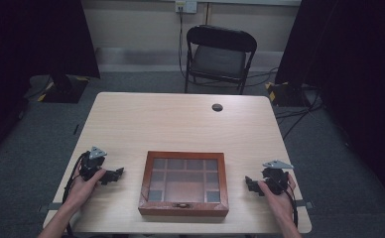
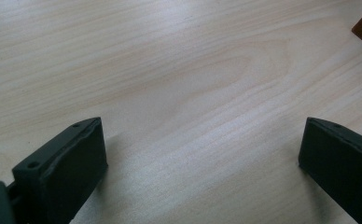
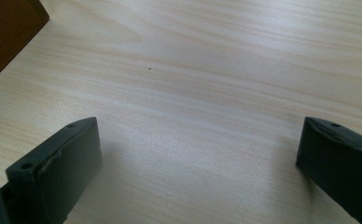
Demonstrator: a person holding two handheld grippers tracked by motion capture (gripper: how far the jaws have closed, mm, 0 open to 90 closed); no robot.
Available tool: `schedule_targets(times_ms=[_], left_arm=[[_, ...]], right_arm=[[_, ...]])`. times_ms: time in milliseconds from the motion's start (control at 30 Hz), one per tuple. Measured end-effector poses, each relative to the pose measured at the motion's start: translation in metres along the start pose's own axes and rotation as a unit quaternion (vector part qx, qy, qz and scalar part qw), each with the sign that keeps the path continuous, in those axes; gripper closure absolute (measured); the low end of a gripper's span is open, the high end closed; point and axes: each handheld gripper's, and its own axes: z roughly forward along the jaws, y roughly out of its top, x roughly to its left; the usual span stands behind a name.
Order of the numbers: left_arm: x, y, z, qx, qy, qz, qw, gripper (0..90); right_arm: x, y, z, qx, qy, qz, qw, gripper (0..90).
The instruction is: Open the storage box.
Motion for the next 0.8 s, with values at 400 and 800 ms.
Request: schedule_targets(times_ms=[400, 800], left_arm=[[0.000, 0.000, 0.000, 0.001, 0.000, 0.002, 1.0000, 0.2], [0.000, 0.000, 0.000, 0.000, -0.004, -0.001, 1.0000, 0.1]], right_arm=[[0.001, 0.003, -0.004, -0.007, 0.004, -0.002, 1.0000, 22.9], [0.023, 0.017, -0.018, -0.011, 0.096, -0.020, 0.9951, 30.3]])
